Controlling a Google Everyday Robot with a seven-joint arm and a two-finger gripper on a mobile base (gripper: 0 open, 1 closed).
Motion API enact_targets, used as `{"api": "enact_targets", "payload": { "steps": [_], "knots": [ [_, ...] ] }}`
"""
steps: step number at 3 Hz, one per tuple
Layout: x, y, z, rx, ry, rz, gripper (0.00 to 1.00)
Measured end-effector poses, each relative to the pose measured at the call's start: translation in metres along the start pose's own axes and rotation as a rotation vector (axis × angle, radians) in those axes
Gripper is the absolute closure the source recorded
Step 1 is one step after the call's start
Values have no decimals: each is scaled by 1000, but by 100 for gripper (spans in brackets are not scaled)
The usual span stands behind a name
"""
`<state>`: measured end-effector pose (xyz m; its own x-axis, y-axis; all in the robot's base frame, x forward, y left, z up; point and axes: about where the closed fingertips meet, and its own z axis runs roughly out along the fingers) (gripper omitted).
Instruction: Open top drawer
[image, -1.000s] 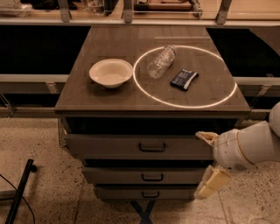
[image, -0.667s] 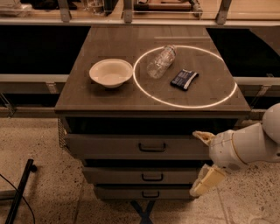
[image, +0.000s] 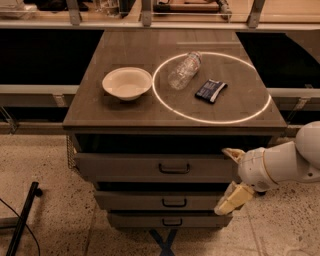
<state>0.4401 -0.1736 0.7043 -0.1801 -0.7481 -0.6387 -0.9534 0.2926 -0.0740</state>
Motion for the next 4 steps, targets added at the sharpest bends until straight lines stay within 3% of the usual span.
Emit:
{"api": "enact_targets", "payload": {
  "steps": [2,4],
  "knots": [
    [-1,-31,9,17,-46,6,0],
    [4,-32,19,-14,-34,9,0]
  ]
}}
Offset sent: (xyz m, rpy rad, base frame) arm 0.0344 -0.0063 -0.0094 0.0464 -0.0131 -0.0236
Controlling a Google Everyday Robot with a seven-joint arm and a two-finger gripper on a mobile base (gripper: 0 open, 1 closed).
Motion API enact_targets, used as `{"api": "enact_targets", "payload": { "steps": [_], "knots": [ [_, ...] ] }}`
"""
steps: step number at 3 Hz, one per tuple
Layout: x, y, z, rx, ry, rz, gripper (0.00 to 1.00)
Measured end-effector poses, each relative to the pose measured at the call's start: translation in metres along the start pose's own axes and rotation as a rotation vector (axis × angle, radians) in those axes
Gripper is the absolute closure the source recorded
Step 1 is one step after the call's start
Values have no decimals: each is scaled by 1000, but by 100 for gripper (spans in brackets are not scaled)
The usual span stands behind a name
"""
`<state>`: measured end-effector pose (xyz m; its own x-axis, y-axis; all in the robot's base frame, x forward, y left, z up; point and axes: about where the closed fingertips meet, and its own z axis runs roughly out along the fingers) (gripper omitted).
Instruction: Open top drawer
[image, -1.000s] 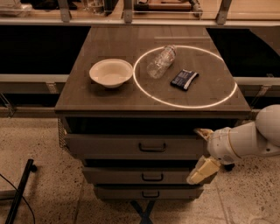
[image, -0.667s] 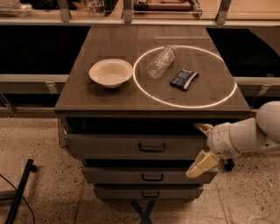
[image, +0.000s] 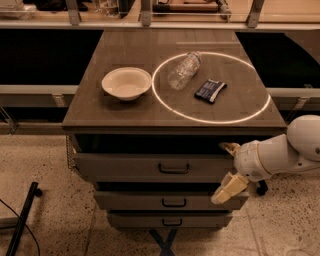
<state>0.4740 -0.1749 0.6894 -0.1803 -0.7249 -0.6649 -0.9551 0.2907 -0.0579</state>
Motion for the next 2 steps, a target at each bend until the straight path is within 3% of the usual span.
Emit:
{"api": "enact_targets", "payload": {
  "steps": [1,2],
  "knots": [
    [3,2,4,-15,0,4,12],
    [4,5,6,-32,0,1,2]
  ]
}}
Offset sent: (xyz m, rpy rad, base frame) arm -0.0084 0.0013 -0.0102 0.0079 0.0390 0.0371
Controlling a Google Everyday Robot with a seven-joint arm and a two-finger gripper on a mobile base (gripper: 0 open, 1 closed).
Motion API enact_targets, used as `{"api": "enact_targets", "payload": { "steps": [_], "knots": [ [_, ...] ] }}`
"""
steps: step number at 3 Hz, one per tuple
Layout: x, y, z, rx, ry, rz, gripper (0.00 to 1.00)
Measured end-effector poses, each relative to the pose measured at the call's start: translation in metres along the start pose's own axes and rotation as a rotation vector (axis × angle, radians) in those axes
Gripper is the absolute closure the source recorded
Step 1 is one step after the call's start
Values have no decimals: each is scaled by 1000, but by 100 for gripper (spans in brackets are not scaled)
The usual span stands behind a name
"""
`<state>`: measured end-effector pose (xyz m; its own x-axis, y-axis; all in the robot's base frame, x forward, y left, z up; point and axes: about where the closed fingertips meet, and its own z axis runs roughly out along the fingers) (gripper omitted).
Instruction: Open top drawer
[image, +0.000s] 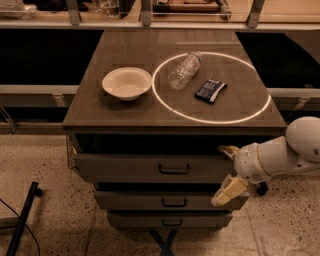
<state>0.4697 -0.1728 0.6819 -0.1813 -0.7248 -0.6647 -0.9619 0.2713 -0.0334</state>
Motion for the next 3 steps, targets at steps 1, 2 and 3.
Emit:
{"api": "enact_targets", "payload": {
  "steps": [1,2,3],
  "knots": [
    [2,3,0,-16,5,-3,0],
    [6,6,-1,-24,9,1,0],
    [11,11,-6,-40,10,-1,2]
  ]
}}
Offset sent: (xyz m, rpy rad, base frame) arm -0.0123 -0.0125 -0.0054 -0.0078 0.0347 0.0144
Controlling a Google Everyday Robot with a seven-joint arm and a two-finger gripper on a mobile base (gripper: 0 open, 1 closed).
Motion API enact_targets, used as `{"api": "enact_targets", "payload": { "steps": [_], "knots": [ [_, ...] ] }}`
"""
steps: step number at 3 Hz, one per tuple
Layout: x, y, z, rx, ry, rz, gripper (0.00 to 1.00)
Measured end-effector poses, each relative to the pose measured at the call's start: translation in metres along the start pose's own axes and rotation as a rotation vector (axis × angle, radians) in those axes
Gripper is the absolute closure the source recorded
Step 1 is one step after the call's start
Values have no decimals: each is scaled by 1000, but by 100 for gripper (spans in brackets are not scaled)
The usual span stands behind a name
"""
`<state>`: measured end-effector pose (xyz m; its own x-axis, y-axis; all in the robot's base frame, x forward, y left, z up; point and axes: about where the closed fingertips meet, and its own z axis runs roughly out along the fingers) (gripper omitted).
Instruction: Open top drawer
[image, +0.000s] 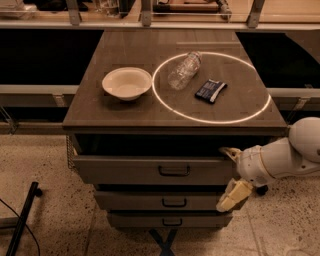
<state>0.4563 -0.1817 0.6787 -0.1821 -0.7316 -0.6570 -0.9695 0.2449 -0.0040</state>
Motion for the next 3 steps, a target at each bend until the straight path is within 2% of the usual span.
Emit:
{"api": "enact_targets", "payload": {
  "steps": [2,3],
  "knots": [
    [6,5,-7,-15,-5,5,34],
    [4,5,-10,-15,-5,5,32]
  ]
}}
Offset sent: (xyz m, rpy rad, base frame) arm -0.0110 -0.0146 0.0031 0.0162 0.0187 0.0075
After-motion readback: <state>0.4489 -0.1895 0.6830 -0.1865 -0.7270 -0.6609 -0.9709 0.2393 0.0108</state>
